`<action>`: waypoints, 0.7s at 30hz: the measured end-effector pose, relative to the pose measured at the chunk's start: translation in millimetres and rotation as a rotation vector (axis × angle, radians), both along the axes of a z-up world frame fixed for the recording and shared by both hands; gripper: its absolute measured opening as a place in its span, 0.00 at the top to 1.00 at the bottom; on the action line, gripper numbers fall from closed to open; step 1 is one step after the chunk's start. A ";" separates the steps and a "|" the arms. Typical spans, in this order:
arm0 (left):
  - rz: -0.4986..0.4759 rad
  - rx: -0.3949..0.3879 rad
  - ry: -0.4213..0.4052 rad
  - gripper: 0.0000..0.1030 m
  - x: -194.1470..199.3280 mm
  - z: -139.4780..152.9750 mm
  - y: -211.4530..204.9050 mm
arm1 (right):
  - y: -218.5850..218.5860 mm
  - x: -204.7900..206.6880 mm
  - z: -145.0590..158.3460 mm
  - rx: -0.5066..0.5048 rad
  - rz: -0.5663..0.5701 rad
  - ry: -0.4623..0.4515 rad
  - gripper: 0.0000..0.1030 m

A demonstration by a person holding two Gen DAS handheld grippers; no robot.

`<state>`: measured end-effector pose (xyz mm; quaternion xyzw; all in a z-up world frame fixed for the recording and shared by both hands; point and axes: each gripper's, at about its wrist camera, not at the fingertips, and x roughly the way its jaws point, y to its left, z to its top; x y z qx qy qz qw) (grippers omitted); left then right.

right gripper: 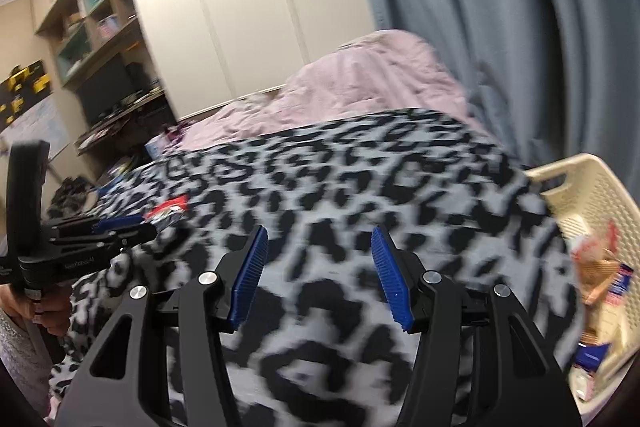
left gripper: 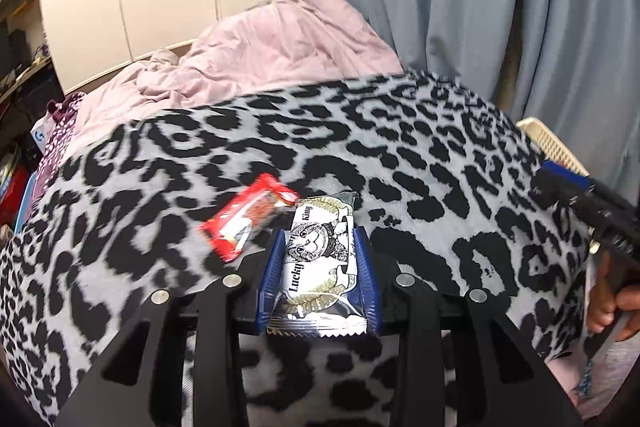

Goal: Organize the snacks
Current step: 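Grasp the silver Lucky Kitty packet with the left tool while the right tool grasps the red packet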

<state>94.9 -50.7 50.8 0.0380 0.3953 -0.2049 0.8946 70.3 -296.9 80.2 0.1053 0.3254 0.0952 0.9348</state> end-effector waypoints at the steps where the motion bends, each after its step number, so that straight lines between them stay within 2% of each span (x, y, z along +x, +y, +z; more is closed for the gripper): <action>1: 0.009 -0.006 -0.008 0.66 -2.7 3.3 5.4 | 9.2 5.2 0.5 0.007 0.035 0.005 0.45; 9: 0.094 -0.040 -0.042 0.66 -22.6 15.8 56.7 | 74.1 39.5 -1.4 -0.003 0.224 0.061 0.46; 14: 0.158 -0.061 -0.043 0.66 -29.7 13.4 89.0 | 116.8 61.2 -3.5 0.045 0.375 0.131 0.45; 21: 0.205 -0.097 -0.040 0.66 -35.6 5.5 120.3 | 167.8 84.5 -12.1 0.074 0.485 0.222 0.45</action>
